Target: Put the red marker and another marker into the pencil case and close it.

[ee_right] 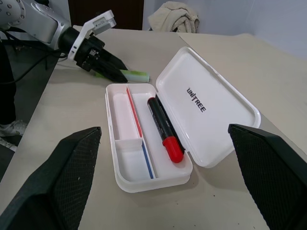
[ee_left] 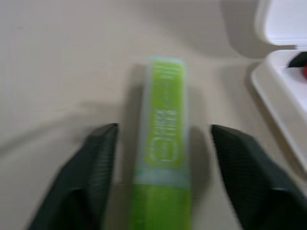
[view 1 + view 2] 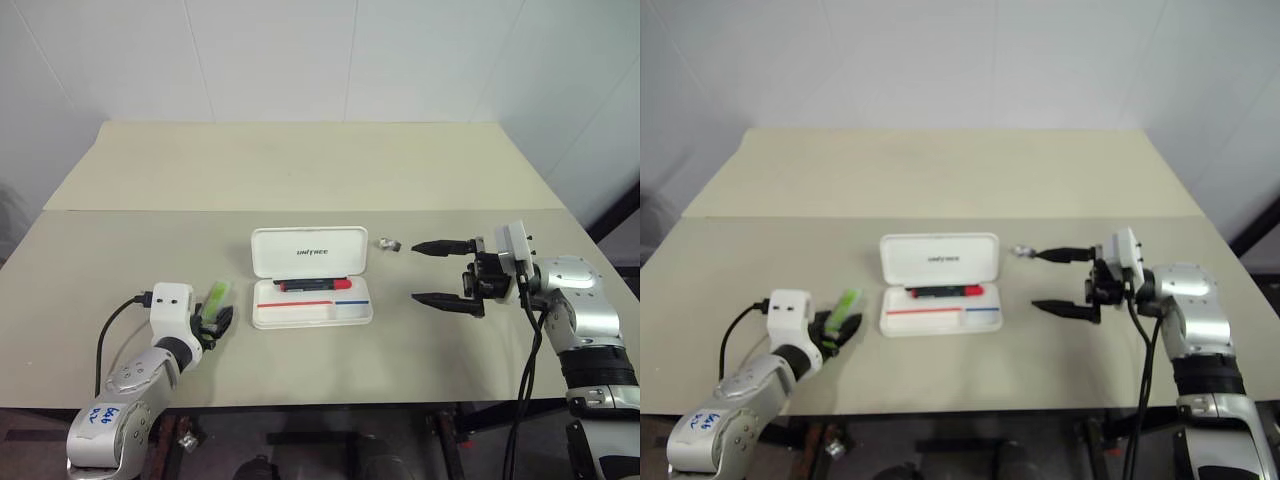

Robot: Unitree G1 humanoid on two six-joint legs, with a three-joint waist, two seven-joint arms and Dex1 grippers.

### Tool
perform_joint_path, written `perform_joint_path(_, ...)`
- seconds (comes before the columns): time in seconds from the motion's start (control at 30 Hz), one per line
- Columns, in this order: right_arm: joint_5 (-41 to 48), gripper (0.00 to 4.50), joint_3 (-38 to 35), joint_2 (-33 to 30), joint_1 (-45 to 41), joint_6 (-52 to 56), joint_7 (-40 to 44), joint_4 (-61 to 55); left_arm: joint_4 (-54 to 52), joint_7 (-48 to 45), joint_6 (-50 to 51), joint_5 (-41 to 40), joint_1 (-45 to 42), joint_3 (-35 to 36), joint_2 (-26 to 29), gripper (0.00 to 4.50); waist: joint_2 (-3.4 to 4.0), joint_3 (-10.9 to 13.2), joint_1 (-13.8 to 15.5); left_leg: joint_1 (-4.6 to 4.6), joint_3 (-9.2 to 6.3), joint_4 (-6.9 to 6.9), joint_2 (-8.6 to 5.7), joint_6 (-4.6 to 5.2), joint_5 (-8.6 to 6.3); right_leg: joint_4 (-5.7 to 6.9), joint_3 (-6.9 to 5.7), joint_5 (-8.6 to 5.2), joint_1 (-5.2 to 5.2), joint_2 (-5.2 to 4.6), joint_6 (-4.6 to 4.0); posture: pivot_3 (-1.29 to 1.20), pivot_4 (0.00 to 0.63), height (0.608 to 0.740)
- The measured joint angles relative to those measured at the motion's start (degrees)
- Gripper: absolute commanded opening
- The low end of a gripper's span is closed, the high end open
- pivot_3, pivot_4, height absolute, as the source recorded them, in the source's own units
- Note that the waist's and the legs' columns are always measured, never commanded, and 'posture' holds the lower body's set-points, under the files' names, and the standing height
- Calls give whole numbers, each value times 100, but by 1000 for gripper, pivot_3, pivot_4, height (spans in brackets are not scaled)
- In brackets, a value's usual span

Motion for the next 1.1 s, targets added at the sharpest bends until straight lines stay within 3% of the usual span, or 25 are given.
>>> perform_joint_path(0.1,-34,4500,0,49,-1,-62,-6,6,9,-13,-4,15,-26,-11,-25,1141,0,0,25,-3,-3,-1,-1,0,0,-2,0,0,0,0,1,0,150,740)
perform_joint_path(0.13,-51,4500,1,65,-3,-87,-8,8,19,-24,-4,21,-38,-18,-25,1086,0,0,39,-3,-3,-1,-1,0,-1,-3,0,0,0,0,1,0,150,740)
perform_joint_path(0.33,-71,4500,2,73,-41,-100,-11,61,162,-113,-66,68,-125,-22,-2,1086,0,0,110,-1,-2,0,-1,0,0,-2,0,0,0,1,0,0,150,740)
perform_joint_path(0.47,13,4500,-41,73,-84,-73,9,128,251,-482,-286,95,-206,34,399,1086,0,0,111,0,-4,1,0,-4,3,1,0,-7,0,1,-12,0,150,740)
perform_joint_path(0.63,137,4500,-47,68,-85,-71,70,238,244,-1267,-637,-148,-559,445,1004,1086,0,1,108,-3,0,-2,0,-3,2,-4,-1,-5,-1,0,-10,0,150,740)
perform_joint_path(0.83,359,4500,-46,67,-85,94,80,240,254,-2917,-983,-1134,-1021,772,1682,1086,2,2,115,-8,-1,-7,1,-3,-1,-7,-7,-4,-4,1,-7,0,150,740)
perform_joint_path(0.97,377,4500,-40,87,-83,136,80,240,467,-4383,-1606,-1265,-1157,341,2206,1086,4,3,113,-8,2,-6,0,-2,-2,-12,-7,-5,-4,1,-10,0,150,740)
perform_joint_path(1.1,360,4500,-26,162,-66,98,80,239,944,-5026,-1858,-1041,-1462,-393,2422,1086,6,5,114,-7,1,-4,1,-2,-1,-9,-7,-5,-4,2,-9,0,150,740)
